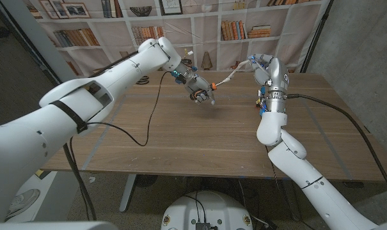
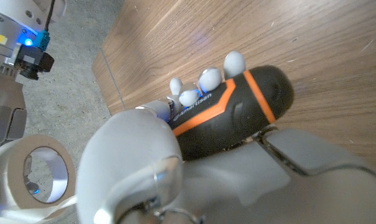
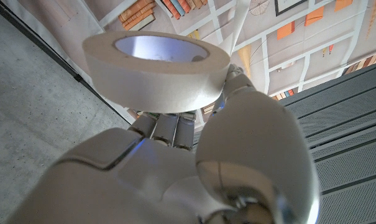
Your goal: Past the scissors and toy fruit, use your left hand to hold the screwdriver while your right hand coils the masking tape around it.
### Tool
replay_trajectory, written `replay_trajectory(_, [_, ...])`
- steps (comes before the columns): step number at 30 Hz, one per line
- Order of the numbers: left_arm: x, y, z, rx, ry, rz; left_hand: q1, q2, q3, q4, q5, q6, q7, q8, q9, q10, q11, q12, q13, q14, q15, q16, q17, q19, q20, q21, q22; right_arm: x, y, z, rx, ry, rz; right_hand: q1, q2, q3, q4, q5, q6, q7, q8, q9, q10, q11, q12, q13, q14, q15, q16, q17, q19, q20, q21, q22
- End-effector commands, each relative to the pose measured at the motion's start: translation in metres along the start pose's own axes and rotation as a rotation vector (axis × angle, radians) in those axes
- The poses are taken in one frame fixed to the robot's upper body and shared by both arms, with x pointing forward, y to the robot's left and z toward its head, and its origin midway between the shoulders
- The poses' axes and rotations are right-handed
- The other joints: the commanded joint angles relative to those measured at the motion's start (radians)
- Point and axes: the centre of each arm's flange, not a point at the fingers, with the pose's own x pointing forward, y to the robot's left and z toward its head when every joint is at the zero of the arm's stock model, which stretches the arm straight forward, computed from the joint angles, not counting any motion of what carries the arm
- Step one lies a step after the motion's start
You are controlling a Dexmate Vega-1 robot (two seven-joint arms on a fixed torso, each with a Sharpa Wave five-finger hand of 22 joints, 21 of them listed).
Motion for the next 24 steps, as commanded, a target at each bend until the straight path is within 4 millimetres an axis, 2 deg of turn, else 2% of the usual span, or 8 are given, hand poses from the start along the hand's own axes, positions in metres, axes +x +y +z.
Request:
replay_trajectory(1, [-0.002,0.001,0.007,0.099,0.128,0.115,-0.04,0.047,0.008,-0.001,-0.005,0.006,0.017,0.002,-0.002,-0.009,0.002,0.202,0.086,0.001,-0.039,0.19,0.238,-0.01,-0.002,0.004,0.001,-0.004,0.015,-0.019,-0.058,0.071,0.102,0.034,0.037,-0.004,-0.001,0.008,0.042,0.029,0.006,0.005,0.12,-0.131,-0.003,-0.001,-0.014,-0.196,0.0,0.002,0.008,-0.075,0.0,0.001])
replay_trajectory(14, [0.007,0.002,0.011,0.2,0.324,0.145,-0.041,0.051,0.008,0.001,-0.007,0.01,0.025,-0.007,-0.024,-0.025,0.012,0.201,0.086,-0.016,-0.028,0.188,0.237,-0.025,0.01,-0.003,-0.018,-0.014,0.04,-0.041,-0.098,0.144,0.233,0.035,0.039,-0.006,0.0,0.007,0.042,0.028,0.005,0.002,0.119,-0.129,-0.006,-0.005,-0.014,-0.196,-0.002,0.001,0.008,-0.074,-0.001,0.001])
replay_trajectory(24, [0.023,0.001,0.008,0.271,0.458,0.149,-0.04,0.055,0.011,0.003,-0.01,0.009,0.027,-0.019,-0.044,-0.041,0.018,0.201,0.085,-0.024,-0.026,0.187,0.236,-0.033,0.013,-0.004,-0.031,-0.017,0.054,-0.045,-0.117,0.175,0.34,0.037,0.039,-0.007,0.0,0.006,0.042,0.029,0.004,-0.001,0.123,-0.131,-0.008,-0.008,-0.013,-0.196,-0.003,0.001,0.007,-0.073,-0.001,0.002])
